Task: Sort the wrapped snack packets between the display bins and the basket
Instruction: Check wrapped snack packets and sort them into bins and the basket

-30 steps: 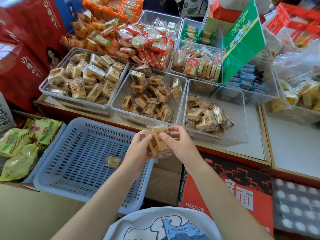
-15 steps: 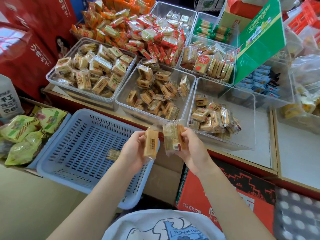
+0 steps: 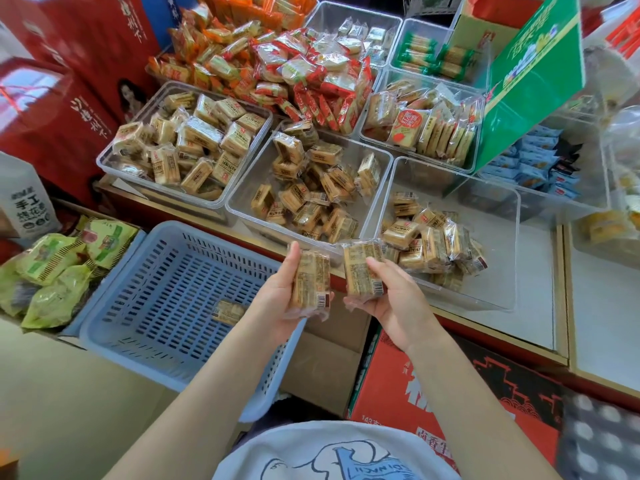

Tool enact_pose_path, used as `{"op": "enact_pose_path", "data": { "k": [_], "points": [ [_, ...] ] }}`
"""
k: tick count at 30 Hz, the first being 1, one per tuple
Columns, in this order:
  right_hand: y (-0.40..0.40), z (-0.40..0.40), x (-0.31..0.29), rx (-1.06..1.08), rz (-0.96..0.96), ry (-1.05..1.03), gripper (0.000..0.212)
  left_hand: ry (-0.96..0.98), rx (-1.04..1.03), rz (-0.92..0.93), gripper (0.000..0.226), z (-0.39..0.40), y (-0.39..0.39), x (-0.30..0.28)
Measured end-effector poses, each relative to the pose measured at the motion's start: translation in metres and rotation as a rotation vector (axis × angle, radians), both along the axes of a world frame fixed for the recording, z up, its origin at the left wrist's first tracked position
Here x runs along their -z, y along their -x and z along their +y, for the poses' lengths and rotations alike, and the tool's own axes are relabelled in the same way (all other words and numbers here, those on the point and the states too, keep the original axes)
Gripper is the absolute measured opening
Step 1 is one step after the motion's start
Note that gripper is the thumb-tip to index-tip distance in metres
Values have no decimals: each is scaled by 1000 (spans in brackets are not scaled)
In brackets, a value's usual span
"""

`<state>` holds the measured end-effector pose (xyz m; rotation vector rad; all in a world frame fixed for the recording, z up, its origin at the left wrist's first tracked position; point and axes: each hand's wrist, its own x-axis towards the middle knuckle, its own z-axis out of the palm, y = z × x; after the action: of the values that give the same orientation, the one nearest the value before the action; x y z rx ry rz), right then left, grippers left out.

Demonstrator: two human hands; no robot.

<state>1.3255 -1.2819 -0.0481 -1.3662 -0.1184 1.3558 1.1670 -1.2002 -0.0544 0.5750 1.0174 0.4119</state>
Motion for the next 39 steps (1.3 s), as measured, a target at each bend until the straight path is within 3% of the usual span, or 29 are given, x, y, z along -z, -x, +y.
{"op": "enact_pose_path", "data": {
  "k": [6, 14, 17, 20, 22, 23, 25, 26, 28, 31, 35, 39],
  "points": [
    [-29, -2, -1, 41, -14, -26, 28, -71, -5, 177, 55, 5, -31, 0],
    [-82, 14, 7, 126, -8, -117, 33, -292, 145, 349, 24, 30, -131, -16],
    [-101, 20, 19, 85, -102, -77, 38, -326, 225, 384, 29, 33, -170, -6],
    [-125, 20, 33, 99, -151, 4, 35, -223, 208, 338, 39, 38, -193, 10],
    [-143, 21, 40, 138, -167, 56, 53, -257, 201, 334, 42, 43, -200, 22],
    [-153, 23, 43, 148, -183, 90, 69, -397, 248, 398, 41, 45, -200, 29],
    [-171, 29, 47, 124, -304, 151, 82, -848, 398, 613, 47, 52, -193, 50],
    [-179, 34, 50, 106, -367, 173, 72, -1029, 495, 732, 56, 55, -187, 61],
    [-192, 46, 57, 43, -483, 185, 50, -1214, 675, 905, 76, 62, -175, 85],
    [-200, 72, 71, -132, -693, 205, 44, -1261, 874, 1054, 91, 65, -167, 104],
    [-207, 91, 114, -374, -1011, 483, 59, -1276, 855, 1080, 94, 65, -170, 106],
    [-199, 93, 125, -235, -1160, 429, 56, -1273, 857, 1093, 83, 65, -170, 110]
  ]
}}
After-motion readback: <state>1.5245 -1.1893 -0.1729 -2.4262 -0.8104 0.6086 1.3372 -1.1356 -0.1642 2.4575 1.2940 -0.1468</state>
